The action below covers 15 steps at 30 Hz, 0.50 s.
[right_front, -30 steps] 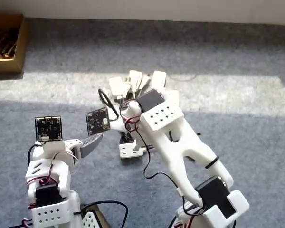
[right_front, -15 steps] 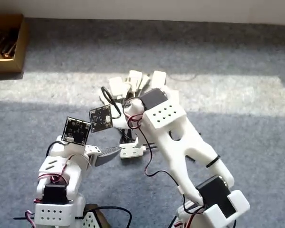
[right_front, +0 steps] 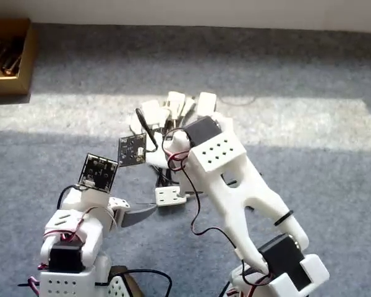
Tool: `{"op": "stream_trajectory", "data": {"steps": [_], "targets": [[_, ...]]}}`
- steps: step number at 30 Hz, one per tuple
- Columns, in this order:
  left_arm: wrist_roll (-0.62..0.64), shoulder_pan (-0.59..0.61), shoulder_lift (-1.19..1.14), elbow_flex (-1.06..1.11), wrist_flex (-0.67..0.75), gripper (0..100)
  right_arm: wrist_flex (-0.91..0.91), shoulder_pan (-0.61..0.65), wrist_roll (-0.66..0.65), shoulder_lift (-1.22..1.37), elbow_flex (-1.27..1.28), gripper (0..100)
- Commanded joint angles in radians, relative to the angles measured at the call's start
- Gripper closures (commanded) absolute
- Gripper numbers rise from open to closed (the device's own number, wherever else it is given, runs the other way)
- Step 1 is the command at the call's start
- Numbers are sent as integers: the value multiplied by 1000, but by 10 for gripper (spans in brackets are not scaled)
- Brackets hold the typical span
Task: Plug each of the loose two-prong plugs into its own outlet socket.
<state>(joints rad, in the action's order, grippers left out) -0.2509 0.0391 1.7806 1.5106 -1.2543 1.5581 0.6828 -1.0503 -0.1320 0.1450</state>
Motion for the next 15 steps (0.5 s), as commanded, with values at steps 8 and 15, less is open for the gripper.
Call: {"op": "stream_trajectory", "data": {"steps": [8,15], "targets": [[-44,-1,-677,-568,-43,494,10,12,26,-59,-15,993],[-44,1,-1236,-625,235,494,10,-38,43,-88,-15,993]]}}
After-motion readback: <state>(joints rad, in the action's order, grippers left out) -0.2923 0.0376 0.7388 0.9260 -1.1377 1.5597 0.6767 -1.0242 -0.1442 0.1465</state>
